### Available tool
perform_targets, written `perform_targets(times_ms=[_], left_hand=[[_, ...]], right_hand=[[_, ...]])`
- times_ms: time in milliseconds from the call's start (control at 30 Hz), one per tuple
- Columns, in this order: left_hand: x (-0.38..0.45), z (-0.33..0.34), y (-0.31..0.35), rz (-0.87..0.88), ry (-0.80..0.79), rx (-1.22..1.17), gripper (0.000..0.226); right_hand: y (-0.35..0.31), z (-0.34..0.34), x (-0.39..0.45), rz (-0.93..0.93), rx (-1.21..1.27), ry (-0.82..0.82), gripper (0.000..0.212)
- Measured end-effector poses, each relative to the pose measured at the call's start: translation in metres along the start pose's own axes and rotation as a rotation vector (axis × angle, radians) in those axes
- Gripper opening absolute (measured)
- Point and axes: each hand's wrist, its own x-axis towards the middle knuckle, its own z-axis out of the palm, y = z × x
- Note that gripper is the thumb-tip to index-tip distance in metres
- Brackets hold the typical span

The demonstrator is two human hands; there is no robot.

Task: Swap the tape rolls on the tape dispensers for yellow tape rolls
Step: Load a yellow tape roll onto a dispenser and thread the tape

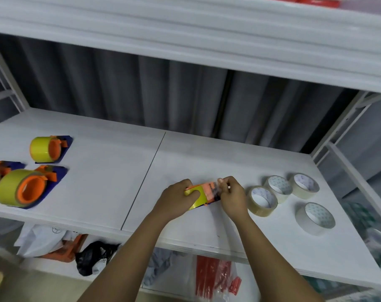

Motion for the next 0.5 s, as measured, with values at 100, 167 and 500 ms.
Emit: perform_targets(times_ms=[100,167,500], left_hand=[[0.000,0.005,0.002,0.000,0.061,0.043,0.035],[0.001,0.007,0.002,0.020,0.124,0.082,0.046],[-0.011,0.006,0.007,0.072,0.077,-0.073,0.036]], right_hand=[[-0.001,0.002,-0.004,-0.005,0.005,0.025,0.024],[0.000,0.003,-0.006,0.004,0.021,0.042,0.025],[0.012,0.001,-0.001,0.153,0.151,0.112,0.030]])
